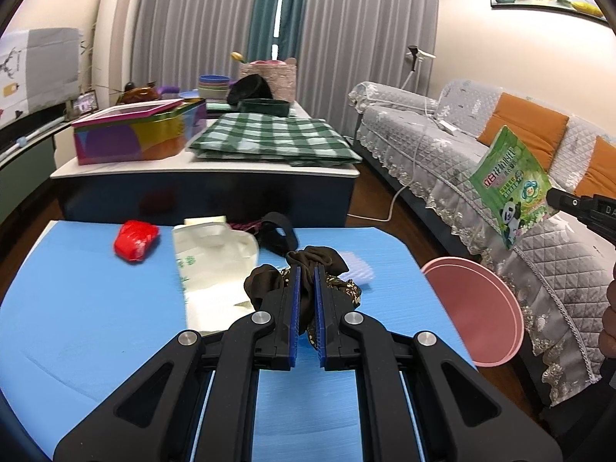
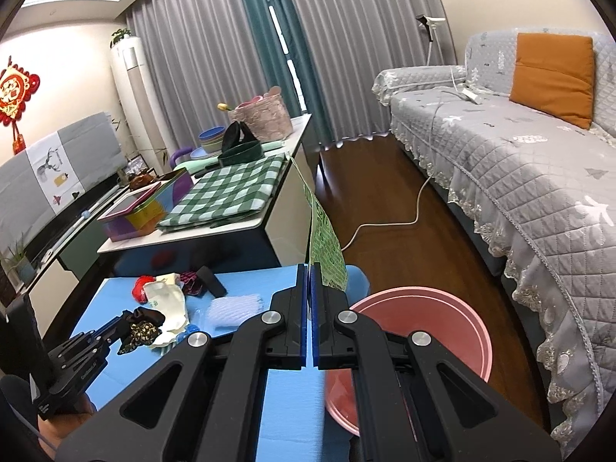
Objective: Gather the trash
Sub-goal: 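Carry the green pouch and black cloth in both tools over the pink bin, then open both tools to drop the pouch and cloth into the bin, then move both open tools back over the table, then grasp the blue plastic glove with the right tool while the left tool grasps the white paper bag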
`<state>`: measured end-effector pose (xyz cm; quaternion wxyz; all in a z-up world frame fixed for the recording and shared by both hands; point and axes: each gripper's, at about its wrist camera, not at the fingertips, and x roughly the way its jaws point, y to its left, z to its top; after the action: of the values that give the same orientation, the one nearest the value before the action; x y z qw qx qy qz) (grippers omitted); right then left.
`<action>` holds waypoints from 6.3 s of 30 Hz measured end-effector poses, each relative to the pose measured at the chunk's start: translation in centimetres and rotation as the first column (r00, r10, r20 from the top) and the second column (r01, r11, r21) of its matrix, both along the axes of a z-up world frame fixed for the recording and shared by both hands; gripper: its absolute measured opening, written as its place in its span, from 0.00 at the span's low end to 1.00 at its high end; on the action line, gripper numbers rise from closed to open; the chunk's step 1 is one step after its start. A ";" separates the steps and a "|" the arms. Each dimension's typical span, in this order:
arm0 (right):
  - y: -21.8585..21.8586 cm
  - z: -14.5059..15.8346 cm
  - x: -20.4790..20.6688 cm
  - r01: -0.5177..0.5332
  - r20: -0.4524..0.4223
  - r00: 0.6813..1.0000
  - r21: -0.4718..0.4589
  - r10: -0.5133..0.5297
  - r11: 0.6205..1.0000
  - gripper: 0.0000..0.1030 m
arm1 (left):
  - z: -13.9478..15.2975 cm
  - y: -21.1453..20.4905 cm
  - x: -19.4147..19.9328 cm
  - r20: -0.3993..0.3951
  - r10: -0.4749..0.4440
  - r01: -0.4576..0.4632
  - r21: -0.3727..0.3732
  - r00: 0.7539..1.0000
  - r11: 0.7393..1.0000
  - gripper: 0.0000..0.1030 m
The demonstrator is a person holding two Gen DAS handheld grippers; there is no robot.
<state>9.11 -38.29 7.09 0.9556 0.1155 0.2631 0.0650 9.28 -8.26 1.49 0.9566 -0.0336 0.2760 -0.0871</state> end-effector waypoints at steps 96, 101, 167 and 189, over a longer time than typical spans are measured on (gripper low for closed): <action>-3.5 1.5 0.4 0.118 0.092 0.990 -0.101 -0.109 0.988 0.90 | 1.0 -11.7 1.4 -0.002 -0.181 0.181 0.027 0.983 0.983 0.77; -2.0 1.6 0.4 0.104 0.113 0.989 -0.101 -0.093 0.989 0.93 | 1.6 -9.1 0.3 0.043 -0.129 0.127 0.031 0.991 0.991 0.91; 21.0 -13.5 9.2 -0.426 -0.324 0.872 -0.134 0.367 0.895 0.72 | -1.6 13.7 3.7 -0.013 0.226 -0.227 -0.058 0.974 0.972 0.56; 19.2 -12.2 9.2 -0.465 -0.325 0.852 -0.110 0.410 0.879 0.13 | -5.5 12.3 8.6 -0.096 0.145 -0.151 -0.062 0.985 0.987 0.50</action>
<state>18.27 -19.10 -5.12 0.8723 -0.0283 0.4255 0.2391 17.89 4.00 -4.00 0.9451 -0.0910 0.3131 -0.0234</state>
